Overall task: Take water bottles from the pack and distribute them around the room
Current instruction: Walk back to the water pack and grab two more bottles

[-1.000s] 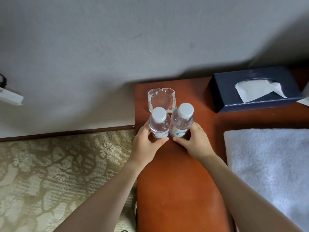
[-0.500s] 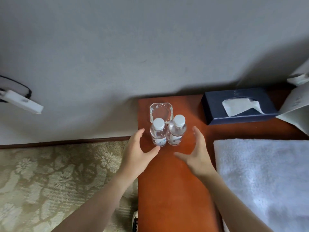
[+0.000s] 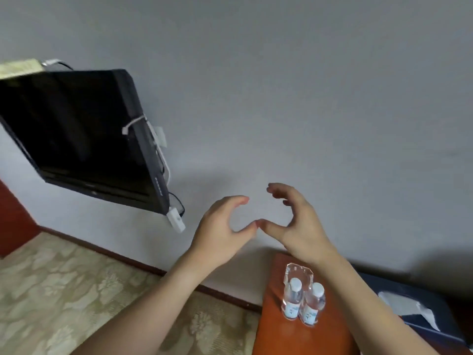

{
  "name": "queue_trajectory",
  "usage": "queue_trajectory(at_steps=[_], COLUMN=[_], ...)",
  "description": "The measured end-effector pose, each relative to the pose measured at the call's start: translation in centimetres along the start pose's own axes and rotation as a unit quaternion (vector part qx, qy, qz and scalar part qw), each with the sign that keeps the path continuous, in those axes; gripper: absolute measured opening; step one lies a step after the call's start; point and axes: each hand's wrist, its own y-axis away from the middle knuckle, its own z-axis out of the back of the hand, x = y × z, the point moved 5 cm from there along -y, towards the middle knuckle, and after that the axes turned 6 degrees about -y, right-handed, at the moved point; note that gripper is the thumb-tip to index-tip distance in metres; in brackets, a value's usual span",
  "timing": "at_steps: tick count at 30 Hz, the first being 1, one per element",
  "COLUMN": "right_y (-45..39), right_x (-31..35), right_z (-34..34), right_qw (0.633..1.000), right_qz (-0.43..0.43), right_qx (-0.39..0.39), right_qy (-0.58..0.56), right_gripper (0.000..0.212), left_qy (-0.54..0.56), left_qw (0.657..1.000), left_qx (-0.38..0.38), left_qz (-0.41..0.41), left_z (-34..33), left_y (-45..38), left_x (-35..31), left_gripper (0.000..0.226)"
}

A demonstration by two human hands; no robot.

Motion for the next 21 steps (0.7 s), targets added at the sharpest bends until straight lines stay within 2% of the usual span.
queue_trajectory(at_steps=[3, 10, 21], right_y=[-1.8, -3.4, 1.3], right_x=[6.9, 20.4, 41.9], right_z=[-3.1, -14.0, -39.7], right_qw=[0.997, 0.976, 0.917], right_qz=[0.062, 0.168, 0.266], right_qx=[0.045, 0.136, 0.268], right_qy=[-0.017, -0.037, -0.127], right_gripper=[0.057, 0.049, 0.041], left_qy=[-0.026, -0.108, -0.211], left_qw=[0.996, 0.976, 0.902], left_qx=[-0.080, -0.183, -0.364], left_qz=[-0.001, 0.044, 0.102], left_z=[8.0, 25.4, 54.0], left_y=[0.8, 6.8, 27.1], left_x=[-0.8, 1.5, 9.6], left_gripper=[0.045, 0.018, 0.018])
